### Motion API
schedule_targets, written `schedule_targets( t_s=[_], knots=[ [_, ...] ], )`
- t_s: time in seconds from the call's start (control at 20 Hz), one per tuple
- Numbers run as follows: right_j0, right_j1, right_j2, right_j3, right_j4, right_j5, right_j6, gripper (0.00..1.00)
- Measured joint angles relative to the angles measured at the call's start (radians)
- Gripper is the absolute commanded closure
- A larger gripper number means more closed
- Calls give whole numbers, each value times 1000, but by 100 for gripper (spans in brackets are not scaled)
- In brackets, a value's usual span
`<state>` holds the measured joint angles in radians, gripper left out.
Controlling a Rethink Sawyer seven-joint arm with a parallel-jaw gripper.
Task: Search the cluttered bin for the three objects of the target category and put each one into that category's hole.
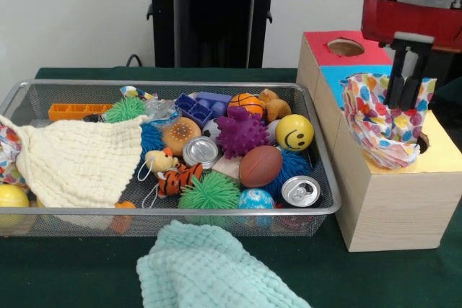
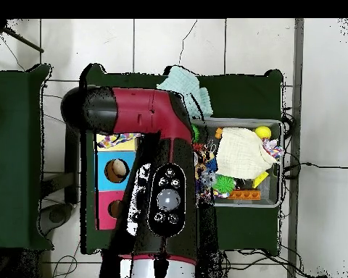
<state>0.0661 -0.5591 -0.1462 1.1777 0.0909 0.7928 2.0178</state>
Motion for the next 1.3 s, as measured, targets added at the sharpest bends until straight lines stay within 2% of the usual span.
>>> schedule_targets(
  t_s=[0.35,0.75,1.3],
  knots=[
    [-19,2,17,49,-44,-61,0,100],
    [-63,7,68,87,-59,-63,0,100],
    [-57,28,99,108,-65,-63,0,100]
  ],
)
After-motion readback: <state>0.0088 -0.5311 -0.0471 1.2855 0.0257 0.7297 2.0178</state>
